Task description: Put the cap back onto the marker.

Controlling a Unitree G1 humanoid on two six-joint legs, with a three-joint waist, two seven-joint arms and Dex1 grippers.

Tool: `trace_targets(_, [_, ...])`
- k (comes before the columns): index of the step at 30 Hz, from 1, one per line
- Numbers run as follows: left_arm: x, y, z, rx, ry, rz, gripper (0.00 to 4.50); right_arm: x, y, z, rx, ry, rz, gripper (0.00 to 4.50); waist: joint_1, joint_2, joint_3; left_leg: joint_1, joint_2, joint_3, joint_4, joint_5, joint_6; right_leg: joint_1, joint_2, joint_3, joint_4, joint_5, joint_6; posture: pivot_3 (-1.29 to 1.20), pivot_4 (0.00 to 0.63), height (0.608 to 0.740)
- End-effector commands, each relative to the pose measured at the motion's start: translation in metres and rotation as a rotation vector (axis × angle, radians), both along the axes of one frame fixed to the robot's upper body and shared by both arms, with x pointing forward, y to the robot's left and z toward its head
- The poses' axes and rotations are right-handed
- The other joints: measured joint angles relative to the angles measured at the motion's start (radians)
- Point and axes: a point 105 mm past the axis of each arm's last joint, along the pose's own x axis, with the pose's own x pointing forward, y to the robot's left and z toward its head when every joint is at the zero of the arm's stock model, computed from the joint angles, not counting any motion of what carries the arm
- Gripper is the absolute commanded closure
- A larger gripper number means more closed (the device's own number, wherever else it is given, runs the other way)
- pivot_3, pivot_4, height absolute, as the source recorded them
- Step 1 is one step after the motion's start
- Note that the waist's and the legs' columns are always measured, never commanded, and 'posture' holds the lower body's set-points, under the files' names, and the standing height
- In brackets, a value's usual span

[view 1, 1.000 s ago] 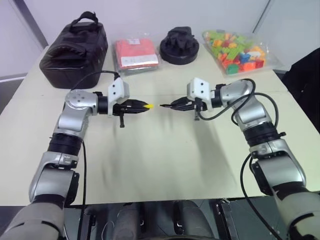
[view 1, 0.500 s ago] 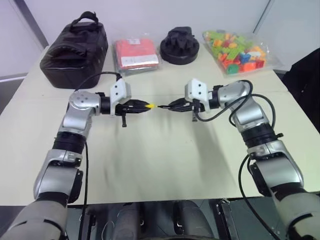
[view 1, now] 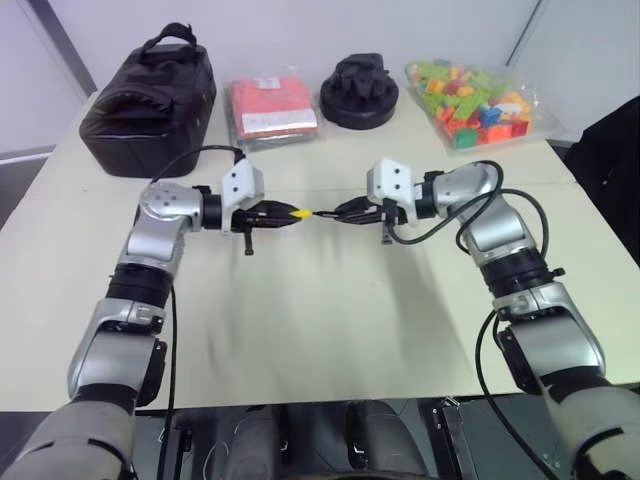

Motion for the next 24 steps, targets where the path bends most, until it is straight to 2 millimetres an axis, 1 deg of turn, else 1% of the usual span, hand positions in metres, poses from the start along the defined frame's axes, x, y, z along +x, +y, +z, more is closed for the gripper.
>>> trace_targets(1, [0.001,-0.007,0.01,-0.003,-0.049,-0.02,4.47,-0.005,0.008,0.012,0.024,-0.042,0.032,4.5,0.0,0.0,0.0,0.0,0.0,0.0,0.0,0.0,0.0,0.0,0.0,0.0,0.0,0.0,0.0,0.0,0.15,0.74])
trace_targets(8, [0.004,-0.016,0.015,-0.007,-0.077,-0.034,4.47,-0.007,0.012,0.01,0.025,-0.033,0.041,4.5,0.0,0.0,0.0,0.0,0.0,0.0,0.0,0.0,0.0,0.0,0.0,0.0,0.0,0.0,0.0,0.0,0.15,0.74])
trace_targets(14, [0.003,-0.021,0.021,0.041,-0.146,-0.071,4.47,-0.007,0.011,0.008,0.017,-0.019,0.041,4.5,0.0,0.0,0.0,0.0,0.0,0.0,0.0,0.0,0.0,0.0,0.0,0.0,0.0,0.0,0.0,0.0,0.15,0.74])
trace_targets(17, [0.001,-0.024,0.021,0.103,-0.195,-0.104,4.47,-0.006,0.011,0.009,0.017,-0.016,0.04,4.5,0.0,0.0,0.0,0.0,0.0,0.0,0.0,0.0,0.0,0.0,0.0,0.0,0.0,0.0,0.0,0.0,0.15,0.74])
trace_targets(21, [-0.006,-0.026,0.015,0.246,-0.272,-0.188,4.47,-0.005,0.013,0.01,0.023,-0.015,0.047,4.5,0.0,0.0,0.0,0.0,0.0,0.0,0.0,0.0,0.0,0.0,0.0,0.0,0.0,0.0,0.0,0.0,0.15,0.74])
trace_targets(24, [-0.009,-0.026,0.016,0.268,-0.285,-0.22,4.47,-0.005,0.014,0.01,0.023,-0.016,0.051,4.5,0.0,0.0,0.0,0.0,0.0,0.0,0.0,0.0,0.0,0.0,0.0,0.0,0.0,0.0,0.0,0.0,0.15,0.74])
